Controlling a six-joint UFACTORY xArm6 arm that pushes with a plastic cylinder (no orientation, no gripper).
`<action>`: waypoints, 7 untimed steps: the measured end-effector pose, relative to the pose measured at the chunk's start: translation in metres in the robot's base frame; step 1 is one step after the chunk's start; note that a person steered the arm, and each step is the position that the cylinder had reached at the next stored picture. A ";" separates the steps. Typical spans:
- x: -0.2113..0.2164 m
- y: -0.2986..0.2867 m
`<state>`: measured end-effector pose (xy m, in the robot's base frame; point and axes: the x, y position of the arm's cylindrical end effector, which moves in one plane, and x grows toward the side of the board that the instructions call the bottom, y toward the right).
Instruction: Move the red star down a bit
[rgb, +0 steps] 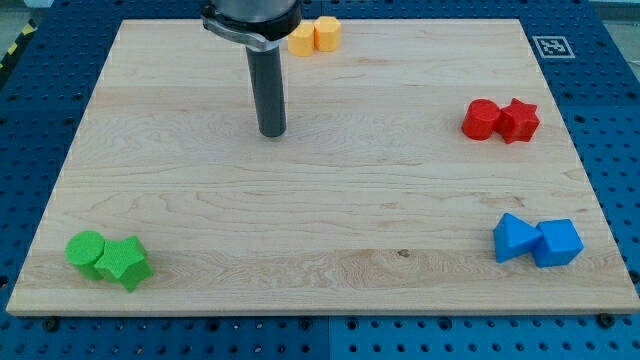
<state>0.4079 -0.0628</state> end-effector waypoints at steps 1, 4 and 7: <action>0.000 0.000; -0.046 0.079; -0.057 0.132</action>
<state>0.3513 0.0687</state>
